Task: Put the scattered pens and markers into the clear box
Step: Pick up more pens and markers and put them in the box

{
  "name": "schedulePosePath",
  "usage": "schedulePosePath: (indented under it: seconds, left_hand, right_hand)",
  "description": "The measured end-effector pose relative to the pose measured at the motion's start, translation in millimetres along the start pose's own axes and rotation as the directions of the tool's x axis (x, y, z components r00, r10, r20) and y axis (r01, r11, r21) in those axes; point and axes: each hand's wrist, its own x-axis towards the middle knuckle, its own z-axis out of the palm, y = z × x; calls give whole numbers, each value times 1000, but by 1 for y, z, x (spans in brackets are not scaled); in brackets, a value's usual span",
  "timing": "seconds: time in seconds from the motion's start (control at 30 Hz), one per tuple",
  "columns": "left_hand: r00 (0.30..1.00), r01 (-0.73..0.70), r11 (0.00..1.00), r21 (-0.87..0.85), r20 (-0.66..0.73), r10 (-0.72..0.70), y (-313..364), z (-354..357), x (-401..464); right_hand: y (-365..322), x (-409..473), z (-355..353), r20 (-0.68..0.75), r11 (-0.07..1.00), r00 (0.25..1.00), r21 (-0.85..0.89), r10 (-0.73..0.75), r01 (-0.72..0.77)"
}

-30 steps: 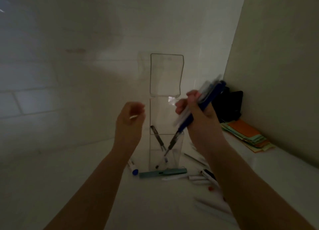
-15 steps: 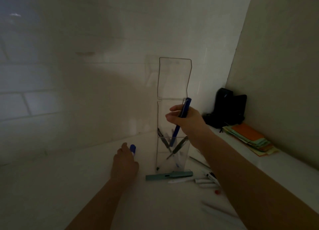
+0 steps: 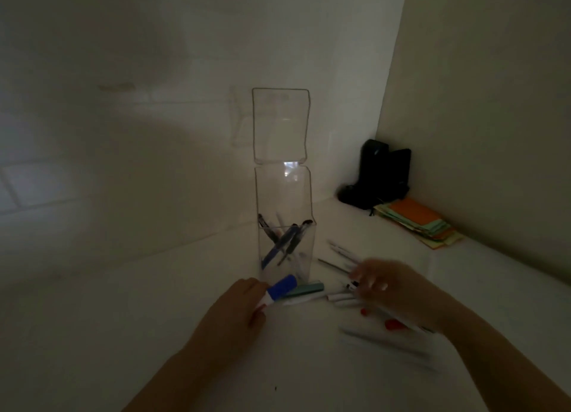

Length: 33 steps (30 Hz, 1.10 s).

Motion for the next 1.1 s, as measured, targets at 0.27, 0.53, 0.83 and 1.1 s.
schedulePosePath:
  seconds: [0.27, 0.53, 0.83, 1.1]
  left_hand:
    - [996, -49, 993, 103, 80, 40, 25, 25, 14]
    - [987, 37, 992, 119, 150, -54, 32, 17, 12]
    - [963, 145, 703, -696, -62, -260, 54, -46, 29]
    - [934, -121, 413, -903, -245, -261, 75, -102, 100]
  right_hand:
    - [32, -37, 24, 220, 784, 970, -618, 108, 53]
    - [24, -35, 44, 317, 672, 947, -713, 57, 199]
    - [-31, -6, -3, -51, 974, 998, 221, -30, 41]
    - [-93, 73, -30, -468, 824, 873, 436, -137, 362]
